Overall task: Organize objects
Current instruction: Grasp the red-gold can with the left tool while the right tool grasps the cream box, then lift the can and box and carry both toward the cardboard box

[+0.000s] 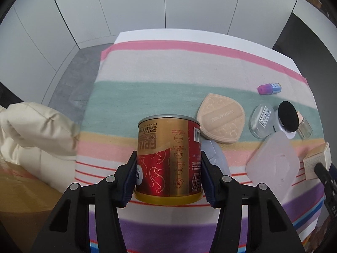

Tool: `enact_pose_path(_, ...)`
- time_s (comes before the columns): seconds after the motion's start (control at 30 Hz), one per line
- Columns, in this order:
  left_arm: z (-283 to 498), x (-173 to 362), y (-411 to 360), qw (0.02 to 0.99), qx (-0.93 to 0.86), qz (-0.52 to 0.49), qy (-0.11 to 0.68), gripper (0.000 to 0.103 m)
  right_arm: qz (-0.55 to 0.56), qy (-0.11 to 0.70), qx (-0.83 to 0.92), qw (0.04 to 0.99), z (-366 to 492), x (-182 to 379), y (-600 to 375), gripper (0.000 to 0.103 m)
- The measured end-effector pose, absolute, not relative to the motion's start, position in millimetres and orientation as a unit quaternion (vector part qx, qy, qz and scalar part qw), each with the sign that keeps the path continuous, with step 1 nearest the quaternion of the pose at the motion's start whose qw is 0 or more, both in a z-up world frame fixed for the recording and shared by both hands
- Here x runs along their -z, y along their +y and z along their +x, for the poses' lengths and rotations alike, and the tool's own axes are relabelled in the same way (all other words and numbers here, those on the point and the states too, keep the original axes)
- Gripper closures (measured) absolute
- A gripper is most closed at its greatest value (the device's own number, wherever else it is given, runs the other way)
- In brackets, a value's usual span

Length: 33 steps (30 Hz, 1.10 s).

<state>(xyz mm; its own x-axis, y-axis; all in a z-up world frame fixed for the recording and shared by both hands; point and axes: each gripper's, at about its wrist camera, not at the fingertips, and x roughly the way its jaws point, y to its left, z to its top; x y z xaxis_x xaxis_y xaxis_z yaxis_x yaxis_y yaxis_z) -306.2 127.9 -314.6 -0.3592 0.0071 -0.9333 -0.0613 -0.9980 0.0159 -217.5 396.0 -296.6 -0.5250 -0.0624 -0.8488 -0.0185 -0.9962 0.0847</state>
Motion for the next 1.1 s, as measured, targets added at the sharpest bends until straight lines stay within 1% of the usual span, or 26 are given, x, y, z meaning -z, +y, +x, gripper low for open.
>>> enact_pose_path(0.23,-299,281,122,0.019,-0.827,-0.562,0.023,0.049,0.478,-0.037,0.877,0.003,-217,267,393,0.046)
enact_pose_path(0.37,-295,247,122,0.02,-0.836,-0.548,0.027,0.049,0.466,-0.046,0.884,0.001,-217,239,394,0.046)
enact_pose_path(0.57,-284,201,128,0.019,-0.848,-0.527,0.057,0.049,0.446,-0.06,0.893,-0.01,-220,192,396,0.046)
enact_pose_path(0.7,-277,169,128,0.028,-0.854,-0.517,0.042,0.049,0.423,-0.066,0.903,-0.007,-218,160,394,0.046)
enact_pose_path(0.93,-271,121,125,0.026,-0.864,-0.503,0.029,0.049,0.393,-0.049,0.918,-0.002,-215,103,381,0.046)
enact_pose_path(1.1,-263,91,122,0.024,-0.873,-0.486,0.023,0.049,0.388,-0.025,0.921,0.003,-213,76,371,0.046)
